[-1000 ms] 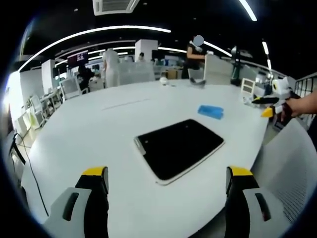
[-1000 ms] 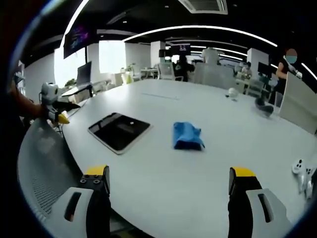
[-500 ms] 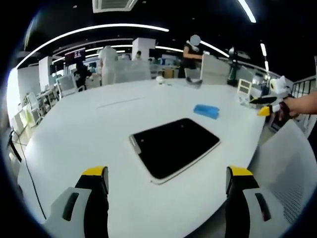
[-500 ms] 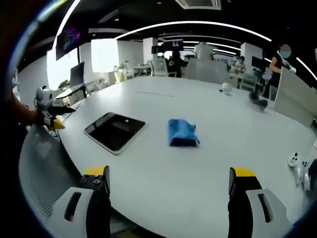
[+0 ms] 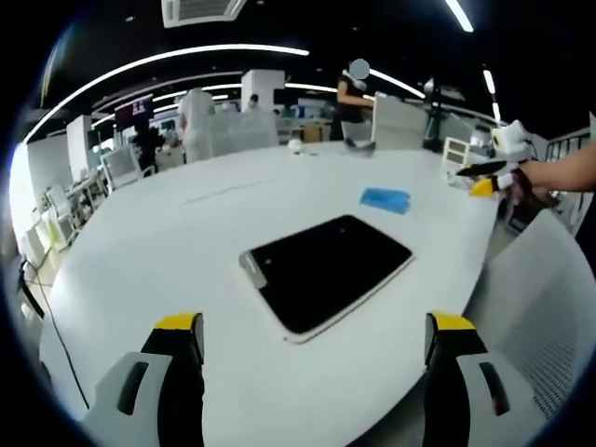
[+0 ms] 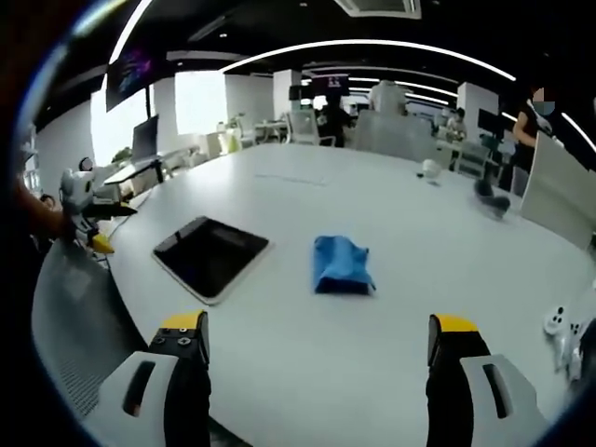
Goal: Wipe the mirror surface with the cleaning cloth until all visible marks leave the cleaned area.
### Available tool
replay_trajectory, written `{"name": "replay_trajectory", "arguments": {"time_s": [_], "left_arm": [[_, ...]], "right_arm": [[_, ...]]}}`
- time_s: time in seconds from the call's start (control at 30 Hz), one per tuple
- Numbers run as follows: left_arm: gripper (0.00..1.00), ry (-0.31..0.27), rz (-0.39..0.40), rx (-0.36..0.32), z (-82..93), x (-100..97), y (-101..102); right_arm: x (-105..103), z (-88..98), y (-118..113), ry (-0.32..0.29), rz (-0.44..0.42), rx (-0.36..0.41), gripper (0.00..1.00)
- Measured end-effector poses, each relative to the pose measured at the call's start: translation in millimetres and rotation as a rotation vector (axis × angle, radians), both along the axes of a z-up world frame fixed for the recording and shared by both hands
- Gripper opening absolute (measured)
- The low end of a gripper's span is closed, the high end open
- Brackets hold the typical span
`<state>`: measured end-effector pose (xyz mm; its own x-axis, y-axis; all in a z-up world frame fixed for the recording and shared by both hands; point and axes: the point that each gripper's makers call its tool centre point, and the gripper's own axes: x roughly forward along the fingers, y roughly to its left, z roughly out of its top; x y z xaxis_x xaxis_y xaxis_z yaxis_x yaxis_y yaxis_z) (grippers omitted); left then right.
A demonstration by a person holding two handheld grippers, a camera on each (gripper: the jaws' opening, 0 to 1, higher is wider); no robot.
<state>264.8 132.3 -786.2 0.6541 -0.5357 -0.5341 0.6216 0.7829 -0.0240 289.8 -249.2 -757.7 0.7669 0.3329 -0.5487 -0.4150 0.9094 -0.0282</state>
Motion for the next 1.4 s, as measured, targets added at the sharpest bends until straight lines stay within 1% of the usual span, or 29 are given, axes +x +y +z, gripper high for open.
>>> {"name": "replay_trajectory", "arguments": {"time_s": [0.13, 0.3, 0.37, 0.43, 0.47, 0.63, 0.77, 0.83, 0.87, 0.9, 0.97, 1.03, 1.07, 1.1, 1.13, 1.17, 1.27, 1.33, 1.4], "left_arm": [[0.99, 0.010, -0.004, 0.003, -1.8, -0.8, 0], [0.99, 0.016, -0.014, 0.005, -2.8, -1.9, -2], [0.99, 0.018, -0.015, 0.004, -3.3, -2.0, -1], [0.99, 0.021, -0.012, -0.001, -3.1, -1.7, -1], [0.99, 0.019, -0.010, -0.005, -2.4, -1.3, -1], [0.99, 0.019, -0.010, 0.003, -3.9, -1.4, 1], [0.99, 0.016, -0.015, 0.029, -6.2, -2.0, 2], [0.99, 0.014, -0.005, 0.042, -6.7, -1.0, 5], [0.99, 0.010, 0.004, 0.037, -5.7, 0.2, 6], [0.98, 0.001, 0.022, 0.021, -3.0, 2.2, 8], [0.96, -0.004, 0.028, 0.021, -2.4, 2.9, 10], [0.96, -0.006, 0.019, 0.023, -2.9, 2.6, 8], [0.98, -0.013, 0.019, 0.023, -2.0, 3.4, 8], [0.99, -0.025, 0.016, 0.026, -0.9, 4.6, 7], [0.99, -0.022, 0.006, 0.017, -0.8, 3.7, 5], [0.99, -0.003, -0.002, -0.005, -1.4, 1.3, 2], [0.99, -0.016, 0.005, 0.001, 0.4, 3.5, 3], [0.99, 0.010, 0.023, -0.028, -1.5, 3.3, 4], [0.99, 0.009, 0.024, -0.014, -2.4, 3.5, 5]], "right_arm": [[15, 9.8, -2, -0.017, 0.002, 0.003, 0.97], [36, 20.7, 1, -0.035, 0.019, 0.003, 0.94], [43, 22.3, 3, -0.032, 0.025, 0.014, 0.91], [53, 21.8, 5, -0.036, 0.031, 0.004, 0.89], [59, 19.3, 5, -0.037, 0.037, -0.002, 0.87], [76, 11.0, 12, -0.028, 0.060, -0.016, 0.83], [89, 3.8, 19, -0.008, 0.069, -0.005, 0.77], [95, -1.5, 23, 0.009, 0.071, -0.002, 0.74], [98, -4.4, 25, 0.016, 0.078, -0.007, 0.73], [101, -7.9, 27, 0.019, 0.100, -0.033, 0.72], [107, -11.0, 30, 0.023, 0.115, -0.063, 0.70], [113, -13.2, 31, 0.028, 0.114, -0.066, 0.65], [116, -17.7, 30, 0.052, 0.104, -0.068, 0.63], [118, -18.9, 31, 0.052, 0.106, -0.069, 0.61], [123, -22.1, 32, 0.058, 0.105, -0.072, 0.60], [125, -26.1, 32, 0.069, 0.107, -0.078, 0.59], [131, -40.7, 30, 0.104, 0.112, -0.100, 0.55], [135, -49.6, 27, 0.124, 0.097, -0.096, 0.54], [138, -55.8, 26, 0.137, 0.087, -0.088, 0.52]]}}
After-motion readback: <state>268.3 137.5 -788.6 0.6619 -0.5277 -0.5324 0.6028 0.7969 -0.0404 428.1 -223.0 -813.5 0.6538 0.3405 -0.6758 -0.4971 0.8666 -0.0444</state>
